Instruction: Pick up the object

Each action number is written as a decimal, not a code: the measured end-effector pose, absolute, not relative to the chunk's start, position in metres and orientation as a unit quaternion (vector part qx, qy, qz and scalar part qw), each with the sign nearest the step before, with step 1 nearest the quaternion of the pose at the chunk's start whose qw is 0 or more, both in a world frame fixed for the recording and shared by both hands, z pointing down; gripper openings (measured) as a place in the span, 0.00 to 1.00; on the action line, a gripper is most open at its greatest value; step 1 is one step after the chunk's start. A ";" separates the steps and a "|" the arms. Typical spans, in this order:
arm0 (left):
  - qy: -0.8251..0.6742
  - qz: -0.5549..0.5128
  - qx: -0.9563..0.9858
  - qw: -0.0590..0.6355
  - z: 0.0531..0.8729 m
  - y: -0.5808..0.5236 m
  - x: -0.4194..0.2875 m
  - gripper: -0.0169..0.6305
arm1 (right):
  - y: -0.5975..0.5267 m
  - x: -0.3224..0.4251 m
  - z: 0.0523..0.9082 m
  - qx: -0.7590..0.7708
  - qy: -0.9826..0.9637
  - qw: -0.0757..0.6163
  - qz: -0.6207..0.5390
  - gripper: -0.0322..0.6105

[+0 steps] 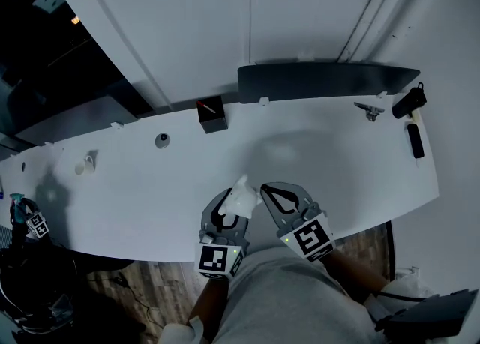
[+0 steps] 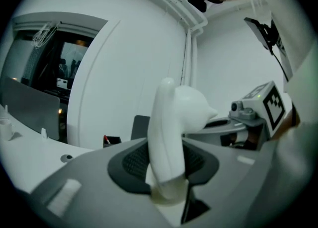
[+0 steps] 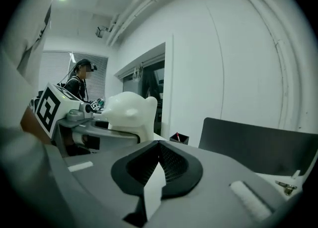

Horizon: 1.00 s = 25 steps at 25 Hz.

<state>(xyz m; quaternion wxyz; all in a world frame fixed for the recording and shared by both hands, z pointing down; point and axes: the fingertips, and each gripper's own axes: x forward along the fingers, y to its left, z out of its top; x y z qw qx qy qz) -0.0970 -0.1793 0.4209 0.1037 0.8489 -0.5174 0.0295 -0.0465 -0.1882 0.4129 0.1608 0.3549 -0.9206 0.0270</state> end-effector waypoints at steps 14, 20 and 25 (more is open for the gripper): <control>-0.454 0.029 0.883 0.116 0.427 -0.143 -0.082 0.25 | -0.145 -0.022 0.423 0.443 -0.874 0.192 0.051 0.05; -0.454 0.023 0.886 0.096 0.416 -0.109 -0.055 0.25 | -0.112 0.002 0.417 0.450 -0.873 0.181 0.045 0.05; -0.473 0.017 0.876 0.090 0.406 -0.081 -0.036 0.25 | -0.082 0.019 0.406 0.429 -0.889 0.161 0.022 0.05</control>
